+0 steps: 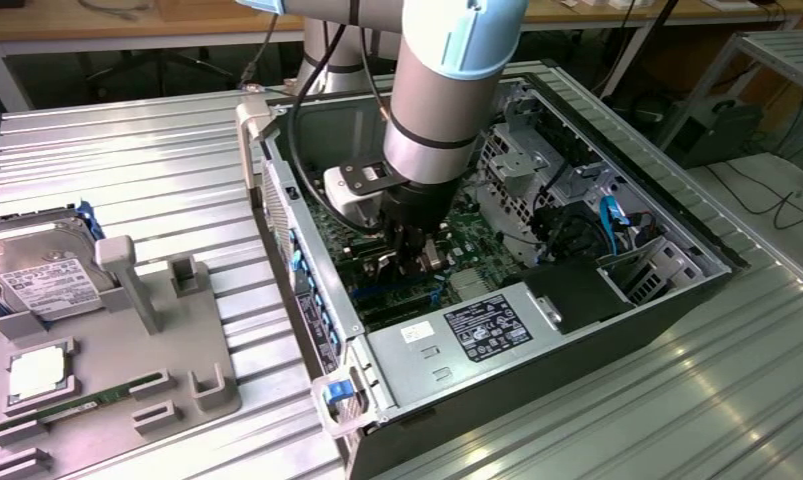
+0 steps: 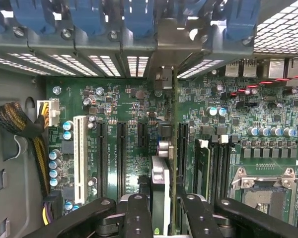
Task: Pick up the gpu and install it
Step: 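Insert the gpu into the slot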
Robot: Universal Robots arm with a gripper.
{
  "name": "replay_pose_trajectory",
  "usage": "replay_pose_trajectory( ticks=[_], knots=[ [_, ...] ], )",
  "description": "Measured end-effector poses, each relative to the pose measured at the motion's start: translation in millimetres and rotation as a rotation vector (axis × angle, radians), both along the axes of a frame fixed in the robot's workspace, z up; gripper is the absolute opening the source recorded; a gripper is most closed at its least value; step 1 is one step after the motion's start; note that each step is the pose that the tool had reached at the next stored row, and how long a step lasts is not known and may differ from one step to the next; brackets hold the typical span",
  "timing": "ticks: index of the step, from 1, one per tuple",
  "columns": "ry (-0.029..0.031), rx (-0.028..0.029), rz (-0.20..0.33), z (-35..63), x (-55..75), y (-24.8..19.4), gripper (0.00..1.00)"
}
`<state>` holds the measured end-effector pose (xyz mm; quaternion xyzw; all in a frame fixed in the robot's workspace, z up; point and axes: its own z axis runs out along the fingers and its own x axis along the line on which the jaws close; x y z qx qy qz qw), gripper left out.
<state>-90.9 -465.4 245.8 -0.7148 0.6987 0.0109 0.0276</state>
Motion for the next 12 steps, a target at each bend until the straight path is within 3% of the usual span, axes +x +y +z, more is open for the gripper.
replay_pose_trajectory(
  ticks=[12],
  knots=[
    [0.0005,0.0001,0.000,-0.6,0.0,0.0,0.28]
  ],
)
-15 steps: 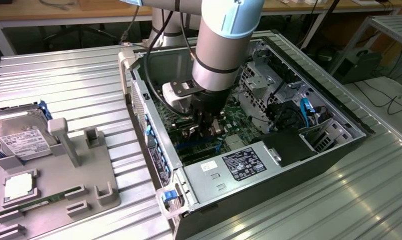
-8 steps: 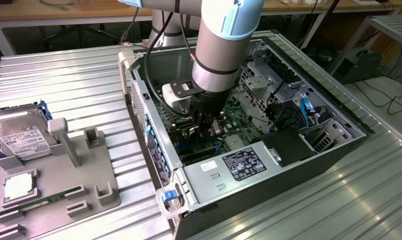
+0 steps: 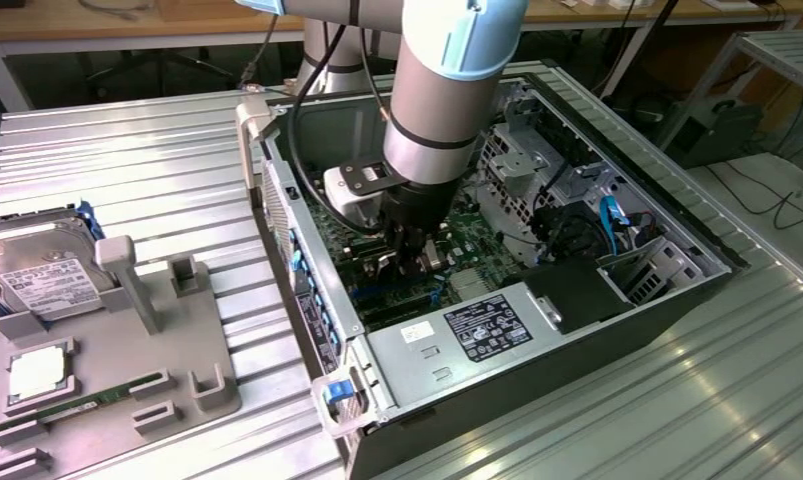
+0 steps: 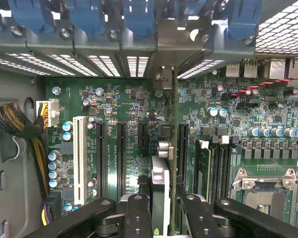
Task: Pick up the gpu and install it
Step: 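Insert the gpu into the slot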
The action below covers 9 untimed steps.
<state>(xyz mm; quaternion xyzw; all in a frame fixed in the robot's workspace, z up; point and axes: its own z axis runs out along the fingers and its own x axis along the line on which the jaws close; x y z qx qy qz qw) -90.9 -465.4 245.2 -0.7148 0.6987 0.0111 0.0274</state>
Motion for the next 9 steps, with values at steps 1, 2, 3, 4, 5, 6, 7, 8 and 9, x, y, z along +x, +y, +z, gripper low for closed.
replay_pose_trajectory(
  ticks=[1,2,3,4,5,6,7,8,9],
  knots=[
    [-0.0001,0.0000,0.000,0.0,0.0,0.0,0.28],
    [0.0000,0.0000,0.000,0.0,0.0,0.0,0.28],
    [0.0000,0.0000,0.000,0.0,0.0,0.0,0.28],
    [0.0000,-0.0001,0.000,0.0,0.0,0.0,0.28],
    [0.0000,0.0000,0.000,0.0,0.0,0.0,0.28],
    [-0.0001,0.0000,0.000,0.0,0.0,0.0,0.28],
    [0.0000,0.0000,0.000,0.0,0.0,0.0,0.28],
    [-0.0001,0.0000,0.000,-0.4,-0.6,-0.1,0.28],
    [-0.0001,0.0001,0.000,-1.0,-1.3,0.0,0.28]
  ],
)
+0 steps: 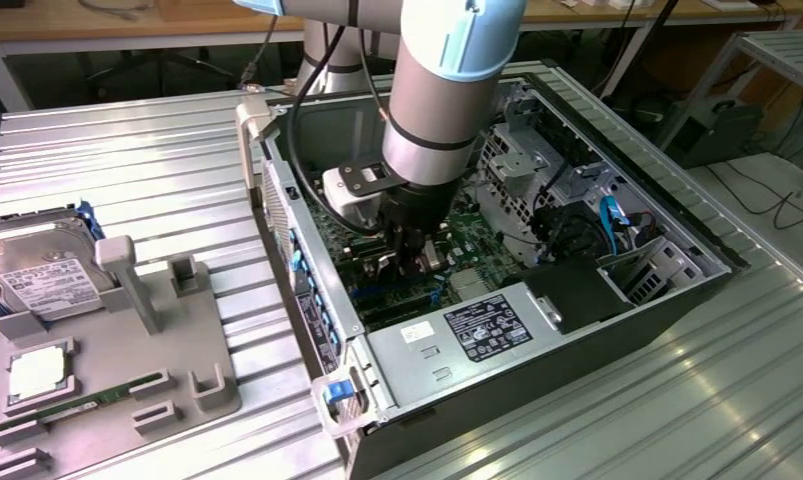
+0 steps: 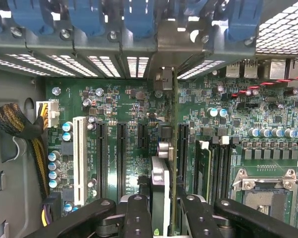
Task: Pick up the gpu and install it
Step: 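Insert the gpu into the slot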
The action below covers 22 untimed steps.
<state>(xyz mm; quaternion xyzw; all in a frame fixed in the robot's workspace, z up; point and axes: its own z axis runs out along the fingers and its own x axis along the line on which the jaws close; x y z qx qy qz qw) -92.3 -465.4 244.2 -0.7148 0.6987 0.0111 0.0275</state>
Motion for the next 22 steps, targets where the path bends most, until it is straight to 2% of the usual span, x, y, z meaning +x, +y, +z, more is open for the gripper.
replay_pose_trajectory(
  ticks=[17,22],
  knots=[
    [0.0004,-0.0002,0.000,-2.7,-0.2,0.1,0.28],
    [0.0007,0.0001,0.000,-6.9,-0.5,0.1,0.28]
  ],
)
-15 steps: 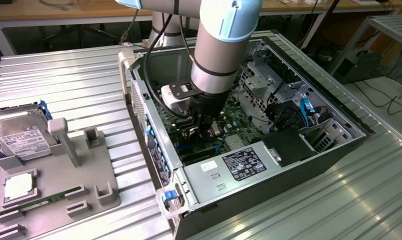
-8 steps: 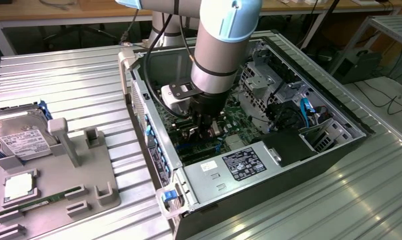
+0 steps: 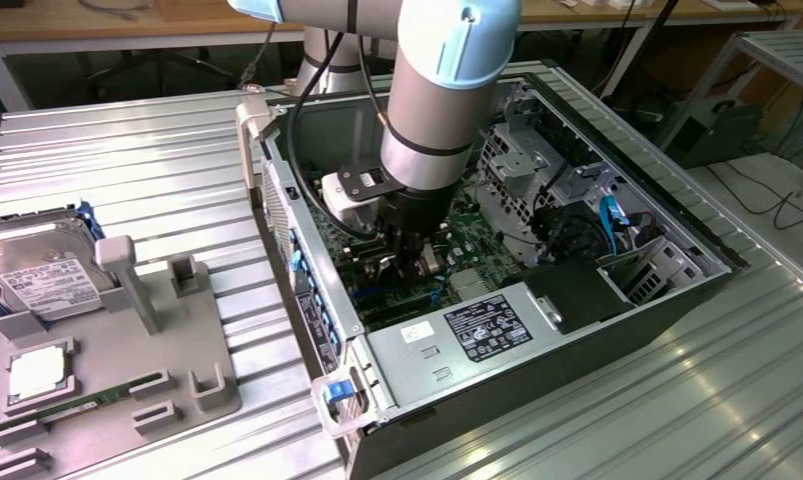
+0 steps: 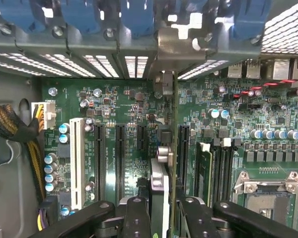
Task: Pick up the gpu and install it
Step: 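Insert the gpu into the slot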
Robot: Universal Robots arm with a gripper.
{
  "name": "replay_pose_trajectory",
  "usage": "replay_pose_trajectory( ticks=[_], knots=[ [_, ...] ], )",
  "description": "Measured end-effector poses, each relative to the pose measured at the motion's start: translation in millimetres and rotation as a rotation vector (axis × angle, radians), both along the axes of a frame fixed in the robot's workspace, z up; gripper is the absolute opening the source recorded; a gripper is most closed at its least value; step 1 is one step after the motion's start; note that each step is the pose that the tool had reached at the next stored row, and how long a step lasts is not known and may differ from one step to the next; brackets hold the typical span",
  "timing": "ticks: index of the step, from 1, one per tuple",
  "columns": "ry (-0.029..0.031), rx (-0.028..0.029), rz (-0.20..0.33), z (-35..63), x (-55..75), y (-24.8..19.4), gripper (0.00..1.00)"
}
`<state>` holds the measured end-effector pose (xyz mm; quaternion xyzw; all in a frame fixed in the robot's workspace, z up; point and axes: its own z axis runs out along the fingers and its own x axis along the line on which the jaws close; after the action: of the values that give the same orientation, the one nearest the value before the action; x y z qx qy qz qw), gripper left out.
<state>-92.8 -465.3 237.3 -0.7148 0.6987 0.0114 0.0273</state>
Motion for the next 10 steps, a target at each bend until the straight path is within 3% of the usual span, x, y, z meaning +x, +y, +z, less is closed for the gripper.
replay_pose_trajectory(
  ticks=[10],
  knots=[
    [-0.0003,0.0005,0.000,-0.3,0.0,0.1,0.28]
  ],
)
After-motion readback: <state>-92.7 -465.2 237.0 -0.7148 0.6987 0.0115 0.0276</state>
